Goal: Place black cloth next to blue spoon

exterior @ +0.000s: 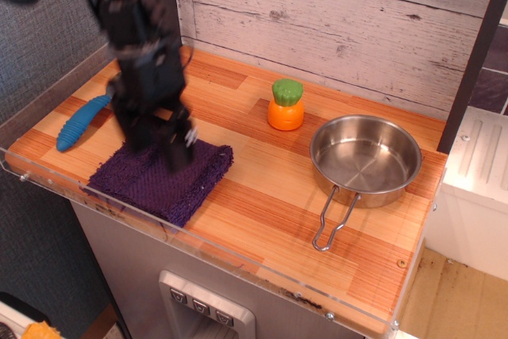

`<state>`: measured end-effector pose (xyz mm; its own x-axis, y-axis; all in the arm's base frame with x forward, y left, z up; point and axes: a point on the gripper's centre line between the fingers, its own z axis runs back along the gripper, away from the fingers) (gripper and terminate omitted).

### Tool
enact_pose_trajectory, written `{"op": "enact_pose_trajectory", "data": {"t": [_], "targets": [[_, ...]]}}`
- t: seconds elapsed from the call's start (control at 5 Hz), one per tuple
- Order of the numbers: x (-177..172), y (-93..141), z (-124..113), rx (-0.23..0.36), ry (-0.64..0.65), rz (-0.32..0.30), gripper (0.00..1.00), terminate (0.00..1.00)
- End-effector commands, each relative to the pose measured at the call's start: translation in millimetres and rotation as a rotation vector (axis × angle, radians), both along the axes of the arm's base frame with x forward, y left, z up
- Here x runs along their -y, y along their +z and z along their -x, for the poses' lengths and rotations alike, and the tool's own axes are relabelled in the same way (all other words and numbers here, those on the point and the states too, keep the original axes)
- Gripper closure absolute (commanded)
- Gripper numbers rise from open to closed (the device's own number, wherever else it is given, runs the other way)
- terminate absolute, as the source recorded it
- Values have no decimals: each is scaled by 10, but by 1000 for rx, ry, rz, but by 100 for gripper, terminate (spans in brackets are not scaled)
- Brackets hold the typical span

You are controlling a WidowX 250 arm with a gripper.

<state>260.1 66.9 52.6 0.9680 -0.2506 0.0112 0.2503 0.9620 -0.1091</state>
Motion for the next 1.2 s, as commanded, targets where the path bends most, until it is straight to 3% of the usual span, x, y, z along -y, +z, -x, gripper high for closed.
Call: {"op": "enact_pose_trajectory", "data": {"t": [0.0, 0.2, 0.4, 0.8, 1.0], "targets": [[219, 828, 111, 120, 18, -121, 0, 0], [207, 937, 198, 109, 126, -132, 0, 0], [175, 977, 238, 110, 204, -90, 0, 0], [156, 966, 270, 75, 227, -73, 0, 0], [156, 966, 270, 75, 227, -73, 0, 100]]}}
